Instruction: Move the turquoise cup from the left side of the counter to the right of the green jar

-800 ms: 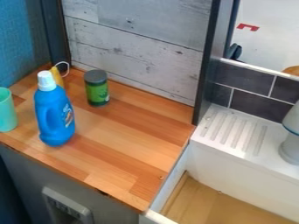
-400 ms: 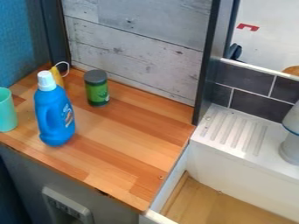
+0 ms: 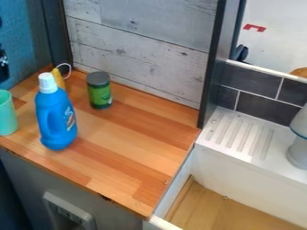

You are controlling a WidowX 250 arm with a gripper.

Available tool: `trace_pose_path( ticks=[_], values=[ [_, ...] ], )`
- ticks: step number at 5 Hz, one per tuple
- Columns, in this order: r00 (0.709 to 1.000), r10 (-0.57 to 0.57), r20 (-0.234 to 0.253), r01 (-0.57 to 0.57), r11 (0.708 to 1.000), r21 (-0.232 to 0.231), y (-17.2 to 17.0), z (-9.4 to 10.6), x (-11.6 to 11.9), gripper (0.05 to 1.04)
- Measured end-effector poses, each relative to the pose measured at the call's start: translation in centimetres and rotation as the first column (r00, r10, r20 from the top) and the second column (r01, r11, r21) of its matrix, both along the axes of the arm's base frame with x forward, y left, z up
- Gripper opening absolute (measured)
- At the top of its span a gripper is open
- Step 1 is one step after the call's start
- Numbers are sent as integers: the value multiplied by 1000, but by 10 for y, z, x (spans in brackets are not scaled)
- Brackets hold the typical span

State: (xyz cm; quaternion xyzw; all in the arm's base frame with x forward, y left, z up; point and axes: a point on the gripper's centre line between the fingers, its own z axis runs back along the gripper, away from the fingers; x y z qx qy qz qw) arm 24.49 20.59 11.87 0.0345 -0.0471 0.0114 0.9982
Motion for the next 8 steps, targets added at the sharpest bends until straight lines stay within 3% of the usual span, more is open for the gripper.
trace_pose_path(
  ticks=[1,2,5,6,8],
  values=[
    [1000,7,-8,-7,1000,0,0,-13,-1,1008],
    [999,-8,-48,8,1000,-5,-2,-31,4,1008],
    [995,2,-104,-4,1000,-12,4,-55,13,1008],
    [990,9,-144,-11,1000,-15,7,-69,10,955],
    [989,6,-148,-6,1000,-5,12,-70,13,437]
  ],
)
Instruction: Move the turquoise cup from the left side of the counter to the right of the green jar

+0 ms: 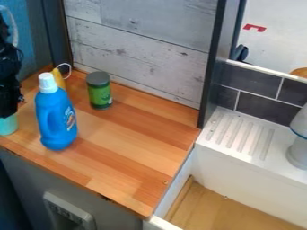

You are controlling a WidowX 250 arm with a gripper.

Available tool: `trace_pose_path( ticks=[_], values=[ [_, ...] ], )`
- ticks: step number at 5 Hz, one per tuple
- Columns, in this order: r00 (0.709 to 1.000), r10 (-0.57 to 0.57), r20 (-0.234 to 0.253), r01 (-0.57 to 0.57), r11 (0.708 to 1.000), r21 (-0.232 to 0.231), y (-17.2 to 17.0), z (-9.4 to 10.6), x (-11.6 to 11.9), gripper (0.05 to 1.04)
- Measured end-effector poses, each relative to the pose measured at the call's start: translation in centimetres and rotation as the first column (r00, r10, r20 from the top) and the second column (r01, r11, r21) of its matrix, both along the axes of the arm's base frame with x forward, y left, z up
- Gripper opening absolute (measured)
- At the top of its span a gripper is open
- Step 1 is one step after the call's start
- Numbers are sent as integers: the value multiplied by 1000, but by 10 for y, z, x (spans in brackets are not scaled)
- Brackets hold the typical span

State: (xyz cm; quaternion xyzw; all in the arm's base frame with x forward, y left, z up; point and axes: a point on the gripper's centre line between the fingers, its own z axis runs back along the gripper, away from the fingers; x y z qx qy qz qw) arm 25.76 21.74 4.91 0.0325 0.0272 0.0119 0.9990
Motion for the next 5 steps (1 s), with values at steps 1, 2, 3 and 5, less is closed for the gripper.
trace_pose_path(
  ticks=[1,2,3,5],
  values=[
    [1000,7,-21,-7,1000,-1,5,3,-6,223],
    [998,8,-67,-8,1000,-7,8,10,-11,112],
    [998,41,-40,-40,998,44,10,33,-12,94],
    [972,-89,219,50,982,180,-22,136,28,94]
  ],
)
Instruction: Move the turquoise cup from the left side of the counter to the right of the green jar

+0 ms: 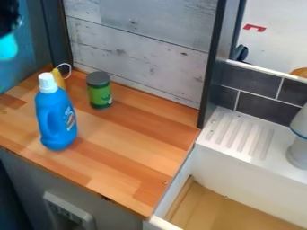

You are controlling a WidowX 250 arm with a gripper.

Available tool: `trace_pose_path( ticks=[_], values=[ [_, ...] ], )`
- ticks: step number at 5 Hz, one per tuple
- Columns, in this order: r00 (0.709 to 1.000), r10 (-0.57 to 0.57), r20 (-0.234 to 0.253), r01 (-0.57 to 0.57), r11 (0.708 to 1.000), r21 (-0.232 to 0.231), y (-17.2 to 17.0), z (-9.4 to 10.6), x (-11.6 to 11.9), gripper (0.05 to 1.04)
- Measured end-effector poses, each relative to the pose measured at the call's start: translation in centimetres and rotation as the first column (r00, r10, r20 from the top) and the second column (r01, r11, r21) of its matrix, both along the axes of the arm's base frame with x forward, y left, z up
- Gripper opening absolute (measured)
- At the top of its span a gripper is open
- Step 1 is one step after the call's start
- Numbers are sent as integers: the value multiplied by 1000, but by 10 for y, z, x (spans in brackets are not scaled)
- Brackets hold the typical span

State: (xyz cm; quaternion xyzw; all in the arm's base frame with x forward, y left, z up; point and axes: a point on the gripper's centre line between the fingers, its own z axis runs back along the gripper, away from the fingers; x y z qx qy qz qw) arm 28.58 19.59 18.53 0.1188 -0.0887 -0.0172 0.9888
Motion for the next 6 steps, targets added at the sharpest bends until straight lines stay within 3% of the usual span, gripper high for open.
trace_pose_path(
  ticks=[1,2,3,4,5,6],
  values=[
    [985,-142,95,146,989,-37,-29,39,18,94],
    [949,-294,117,302,951,-65,-80,51,44,94],
    [906,-422,27,422,897,-131,-120,35,65,94],
    [855,-516,-53,501,848,-172,-155,2,74,94],
    [818,-560,-132,530,822,-208,-175,-46,70,94],
    [794,-584,-172,548,809,-213,-180,-77,68,94]
  ],
)
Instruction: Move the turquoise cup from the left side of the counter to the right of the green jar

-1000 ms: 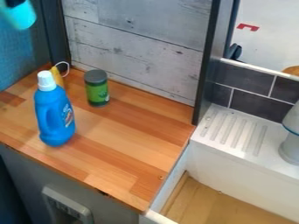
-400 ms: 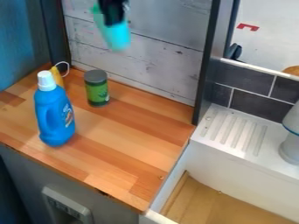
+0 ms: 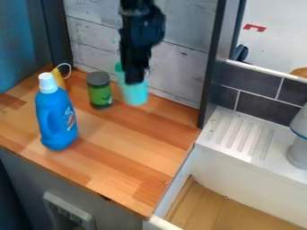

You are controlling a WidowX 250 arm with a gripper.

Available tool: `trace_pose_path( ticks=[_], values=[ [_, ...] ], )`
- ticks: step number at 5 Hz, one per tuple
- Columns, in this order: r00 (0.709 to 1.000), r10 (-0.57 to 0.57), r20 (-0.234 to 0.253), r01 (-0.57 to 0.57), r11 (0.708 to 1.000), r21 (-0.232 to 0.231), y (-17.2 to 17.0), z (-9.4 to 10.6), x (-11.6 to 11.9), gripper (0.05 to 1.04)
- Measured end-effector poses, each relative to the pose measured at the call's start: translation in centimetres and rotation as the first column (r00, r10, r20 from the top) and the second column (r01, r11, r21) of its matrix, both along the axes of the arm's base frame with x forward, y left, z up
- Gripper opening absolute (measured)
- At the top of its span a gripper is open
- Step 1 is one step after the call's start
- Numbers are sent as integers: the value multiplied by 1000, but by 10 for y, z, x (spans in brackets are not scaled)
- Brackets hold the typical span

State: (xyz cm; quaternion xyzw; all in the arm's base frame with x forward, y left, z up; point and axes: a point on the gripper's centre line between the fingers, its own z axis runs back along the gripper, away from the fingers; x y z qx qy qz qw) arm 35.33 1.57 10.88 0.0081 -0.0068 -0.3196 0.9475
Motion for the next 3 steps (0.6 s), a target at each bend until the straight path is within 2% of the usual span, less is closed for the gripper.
trace_pose_path(
  ticks=[1,2,3],
  values=[
    [1000,-20,14,19,999,31,-1,-18,-1,94],
    [999,15,38,-18,998,66,5,-31,8,94],
    [999,42,6,-42,995,91,9,-50,9,95]
  ],
)
